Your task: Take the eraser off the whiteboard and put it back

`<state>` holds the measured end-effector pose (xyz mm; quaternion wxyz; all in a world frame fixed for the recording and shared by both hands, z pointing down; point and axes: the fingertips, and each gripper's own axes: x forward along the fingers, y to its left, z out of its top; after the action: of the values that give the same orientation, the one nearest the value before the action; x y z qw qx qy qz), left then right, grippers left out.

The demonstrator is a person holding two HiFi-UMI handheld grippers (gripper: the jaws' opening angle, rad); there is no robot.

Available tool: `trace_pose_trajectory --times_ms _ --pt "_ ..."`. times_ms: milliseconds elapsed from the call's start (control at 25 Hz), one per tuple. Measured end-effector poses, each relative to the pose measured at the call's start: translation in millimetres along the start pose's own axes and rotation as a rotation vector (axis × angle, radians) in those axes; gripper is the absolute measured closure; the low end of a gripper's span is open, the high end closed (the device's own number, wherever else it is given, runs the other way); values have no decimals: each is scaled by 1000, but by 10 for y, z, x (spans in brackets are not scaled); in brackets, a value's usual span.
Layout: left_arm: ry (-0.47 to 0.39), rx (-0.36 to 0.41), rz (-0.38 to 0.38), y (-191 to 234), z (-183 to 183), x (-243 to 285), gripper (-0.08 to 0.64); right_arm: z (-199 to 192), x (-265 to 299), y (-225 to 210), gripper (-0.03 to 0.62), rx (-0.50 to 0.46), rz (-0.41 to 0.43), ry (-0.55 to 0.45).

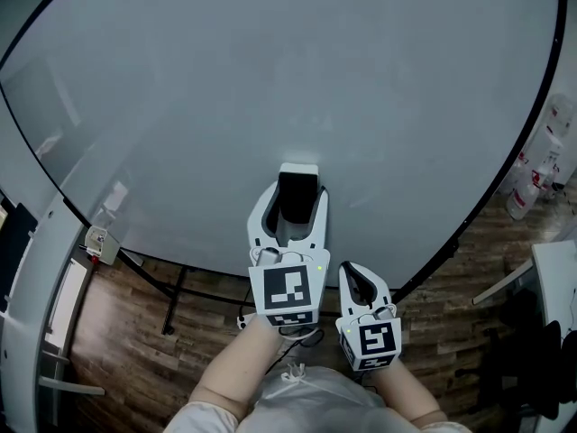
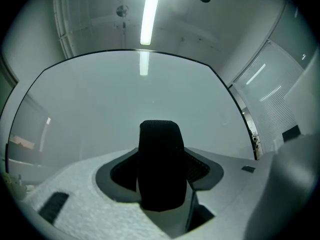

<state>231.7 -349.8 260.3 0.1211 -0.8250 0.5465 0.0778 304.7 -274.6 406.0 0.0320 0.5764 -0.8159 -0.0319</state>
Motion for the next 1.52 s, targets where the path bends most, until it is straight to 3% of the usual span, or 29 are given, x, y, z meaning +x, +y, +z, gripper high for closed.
trace_pose_trajectory --times_ms 400,560,800,1080,1520 --pt "-18 15 -73 62 -6 -260 298 16 -9 -1 563 4 -15 4" --pt "-21 -48 -64 245 -65 -514 298 30 28 101 564 5 -19 2" --pt "32 -42 -46 534 -465 -964 298 64 61 227 563 11 -35 -15" --pt "156 -91 -50 756 -1050 -1305 298 61 117 367 564 24 -72 -32" --pt "160 -88 -91 899 -1059 -1302 298 134 203 537 563 12 -95 -35"
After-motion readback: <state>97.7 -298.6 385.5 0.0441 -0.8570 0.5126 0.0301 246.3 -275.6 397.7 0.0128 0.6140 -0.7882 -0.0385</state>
